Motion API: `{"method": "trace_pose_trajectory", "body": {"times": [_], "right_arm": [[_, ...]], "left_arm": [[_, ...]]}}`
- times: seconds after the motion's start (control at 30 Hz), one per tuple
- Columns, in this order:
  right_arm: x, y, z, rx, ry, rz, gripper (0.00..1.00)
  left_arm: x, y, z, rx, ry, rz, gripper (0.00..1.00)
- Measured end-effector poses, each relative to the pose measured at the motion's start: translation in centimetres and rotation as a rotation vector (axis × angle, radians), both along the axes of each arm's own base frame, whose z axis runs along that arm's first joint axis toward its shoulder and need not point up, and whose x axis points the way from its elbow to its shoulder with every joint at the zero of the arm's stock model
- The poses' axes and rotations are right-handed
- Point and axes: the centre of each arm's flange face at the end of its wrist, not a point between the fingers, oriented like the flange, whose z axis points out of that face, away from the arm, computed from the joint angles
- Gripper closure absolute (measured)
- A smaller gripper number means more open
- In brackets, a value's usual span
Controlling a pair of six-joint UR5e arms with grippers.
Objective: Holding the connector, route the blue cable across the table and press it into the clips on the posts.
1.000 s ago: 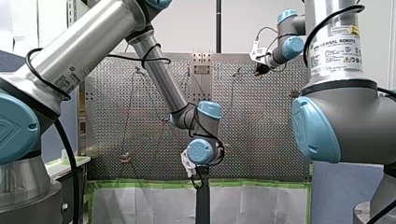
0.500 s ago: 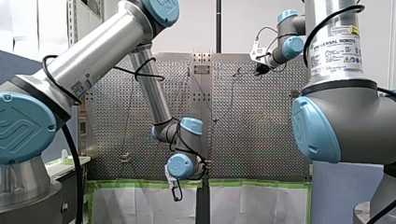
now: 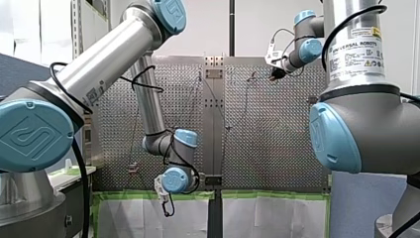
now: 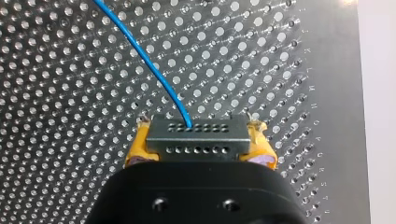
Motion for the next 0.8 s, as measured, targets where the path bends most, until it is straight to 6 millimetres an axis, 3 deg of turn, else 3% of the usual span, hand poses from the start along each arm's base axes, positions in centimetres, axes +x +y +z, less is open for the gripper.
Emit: {"method": "trace_pose_trajectory", "body": {"times": [0.17,0.8], "right_arm": [[0.0,0.0,0.0,0.0,0.0,0.0,1.0],[0.0,0.0,0.0,0.0,0.0,0.0,1.0]], "left_arm": [[0.06,0.92,-0.13,0.013,-0.003,0.026,0.02],[0.07,1.03,-0.15,0.015,-0.003,0.029,0.02]]}}
